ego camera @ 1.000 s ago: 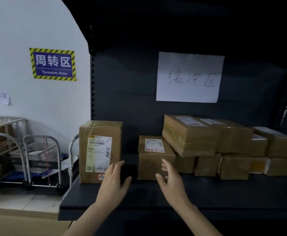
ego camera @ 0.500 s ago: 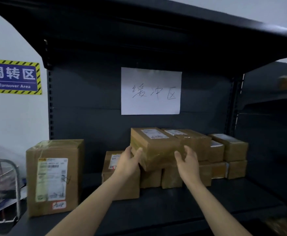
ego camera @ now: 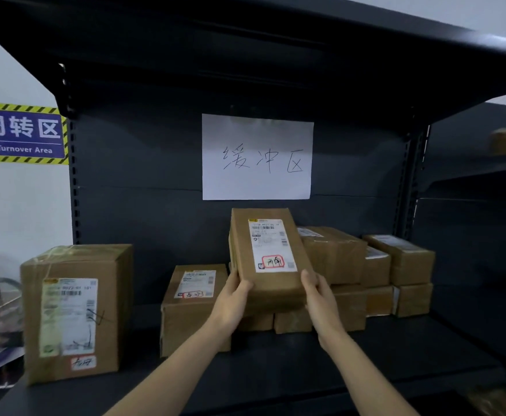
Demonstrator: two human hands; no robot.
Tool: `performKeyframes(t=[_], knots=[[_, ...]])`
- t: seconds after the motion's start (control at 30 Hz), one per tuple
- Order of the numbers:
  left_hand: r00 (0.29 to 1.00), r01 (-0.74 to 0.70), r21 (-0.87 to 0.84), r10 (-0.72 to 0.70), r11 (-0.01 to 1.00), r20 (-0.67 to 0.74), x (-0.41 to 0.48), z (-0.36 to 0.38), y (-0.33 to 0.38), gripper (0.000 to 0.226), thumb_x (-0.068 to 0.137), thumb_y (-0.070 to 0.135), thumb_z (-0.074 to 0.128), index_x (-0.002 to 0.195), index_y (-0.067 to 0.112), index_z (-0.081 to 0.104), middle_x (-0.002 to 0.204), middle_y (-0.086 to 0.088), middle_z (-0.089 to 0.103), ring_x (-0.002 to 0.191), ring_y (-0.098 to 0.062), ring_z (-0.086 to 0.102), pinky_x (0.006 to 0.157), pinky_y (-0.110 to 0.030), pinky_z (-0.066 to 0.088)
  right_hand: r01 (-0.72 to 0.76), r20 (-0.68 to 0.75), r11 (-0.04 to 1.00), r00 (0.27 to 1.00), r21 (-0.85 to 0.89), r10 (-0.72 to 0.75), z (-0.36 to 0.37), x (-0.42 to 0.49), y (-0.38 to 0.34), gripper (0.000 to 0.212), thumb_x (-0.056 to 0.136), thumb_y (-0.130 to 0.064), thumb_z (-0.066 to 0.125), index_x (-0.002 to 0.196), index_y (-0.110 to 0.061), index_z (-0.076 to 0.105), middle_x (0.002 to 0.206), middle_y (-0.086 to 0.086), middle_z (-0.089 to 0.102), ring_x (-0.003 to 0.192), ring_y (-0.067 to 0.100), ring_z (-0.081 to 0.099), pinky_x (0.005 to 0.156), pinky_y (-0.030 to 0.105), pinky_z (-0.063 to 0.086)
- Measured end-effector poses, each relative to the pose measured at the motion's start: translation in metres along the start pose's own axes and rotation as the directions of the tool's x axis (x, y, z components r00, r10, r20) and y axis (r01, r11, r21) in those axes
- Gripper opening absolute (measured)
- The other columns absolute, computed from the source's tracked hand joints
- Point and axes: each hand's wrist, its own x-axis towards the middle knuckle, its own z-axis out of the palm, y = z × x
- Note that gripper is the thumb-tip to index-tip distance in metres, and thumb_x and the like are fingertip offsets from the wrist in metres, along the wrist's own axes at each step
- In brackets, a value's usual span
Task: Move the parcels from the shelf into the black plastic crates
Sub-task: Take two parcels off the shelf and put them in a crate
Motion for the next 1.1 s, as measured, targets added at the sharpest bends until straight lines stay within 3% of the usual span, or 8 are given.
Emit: performKeyframes(t=[0.13,0.27,0.43,0.53,0.63,0.87,1.0,1.1], knots=[[0.999,-0.021,-0.078,0.023,0.997,0.022,-0.016,-0.003,-0.019,0.038,0.096,0.033,0.041,0.132,0.043,0.035,0.114,0.022,0.048,0.103,0.001,0.042,0.094,-0.025,0.026,0.063,0.009,0.994,0.998,-0.092,-0.062,-0.001,-0.009,0.007,0.045,0.093,-0.046,0.046,0.132,-0.025,0.044,0.130,0.003,0.048,0.117,0.018,0.047,0.104,0.041,0.039],[0.998,-0.054,-0.084,0.057,0.995,0.032,-0.020,-0.005,-0.020,0.034,0.096,0.022,0.041,0.107,0.054,0.040,0.105,0.034,0.049,0.097,0.013,0.043,0.077,-0.010,0.033,0.137,-0.003,0.986,0.990,-0.091,-0.138,-0.001,-0.018,0.007,0.035,0.094,-0.042,0.047,0.126,-0.029,0.045,0.126,0.000,0.048,0.106,0.009,0.048,0.095,0.029,0.038],[0.995,-0.089,-0.031,0.090,0.996,0.037,-0.024,-0.008,-0.021,0.040,0.095,0.019,0.042,0.100,0.058,0.042,0.103,0.037,0.048,0.098,0.013,0.043,0.082,-0.014,0.034,0.138,-0.018,0.986,0.990,-0.095,-0.141,-0.001,-0.024,0.010,0.044,0.093,-0.042,0.047,0.133,-0.023,0.043,0.128,0.001,0.049,0.110,0.011,0.049,0.096,0.030,0.040],[0.992,-0.121,0.004,0.121,0.993,0.031,-0.023,-0.011,-0.016,0.040,0.095,0.020,0.044,0.120,0.050,0.038,0.106,0.035,0.045,0.102,0.008,0.043,0.095,-0.022,0.028,0.146,-0.022,0.984,0.989,-0.104,-0.150,-0.002,-0.023,0.008,0.048,0.093,-0.042,0.047,0.136,-0.021,0.042,0.131,0.001,0.049,0.113,0.012,0.049,0.099,0.032,0.041],[0.981,-0.194,0.052,0.194,0.980,-0.002,-0.016,-0.013,-0.001,0.047,0.096,0.022,0.044,0.140,0.032,0.030,0.115,0.025,0.045,0.116,-0.002,0.039,0.096,-0.023,0.030,0.158,-0.007,0.981,0.987,-0.109,-0.160,-0.001,-0.014,-0.001,0.051,0.093,-0.044,0.047,0.138,-0.023,0.041,0.133,-0.002,0.046,0.113,0.011,0.047,0.102,0.033,0.038],[0.992,-0.093,0.101,0.100,0.991,-0.070,0.008,-0.009,0.012,0.052,0.097,0.035,0.039,0.144,0.020,0.025,0.141,-0.002,0.042,0.126,-0.018,0.041,0.092,-0.029,0.035,0.094,0.036,0.986,0.995,-0.141,-0.089,0.008,0.011,-0.014,0.047,0.095,-0.042,0.044,0.138,-0.024,0.041,0.137,0.002,0.047,0.124,0.019,0.045,0.108,0.041,0.035],[0.992,-0.075,0.117,0.086,0.990,-0.093,0.014,-0.008,0.014,0.054,0.098,0.040,0.033,0.146,0.018,0.022,0.147,-0.005,0.036,0.134,-0.023,0.035,0.105,-0.034,0.032,0.083,0.024,0.986,0.997,-0.146,-0.080,0.011,0.015,-0.012,0.047,0.096,-0.040,0.043,0.140,-0.024,0.039,0.139,0.003,0.046,0.125,0.021,0.044,0.109,0.042,0.035],[0.985,-0.113,0.150,0.130,0.982,-0.109,0.011,-0.016,0.012,0.053,0.099,0.039,0.031,0.147,0.017,0.022,0.150,-0.003,0.032,0.137,-0.018,0.030,0.107,-0.030,0.027,0.061,0.008,0.993,0.998,-0.103,-0.061,0.009,0.011,-0.005,0.054,0.096,-0.039,0.044,0.145,-0.023,0.029,0.144,0.003,0.040,0.130,0.020,0.041,0.108,0.036,0.033]])
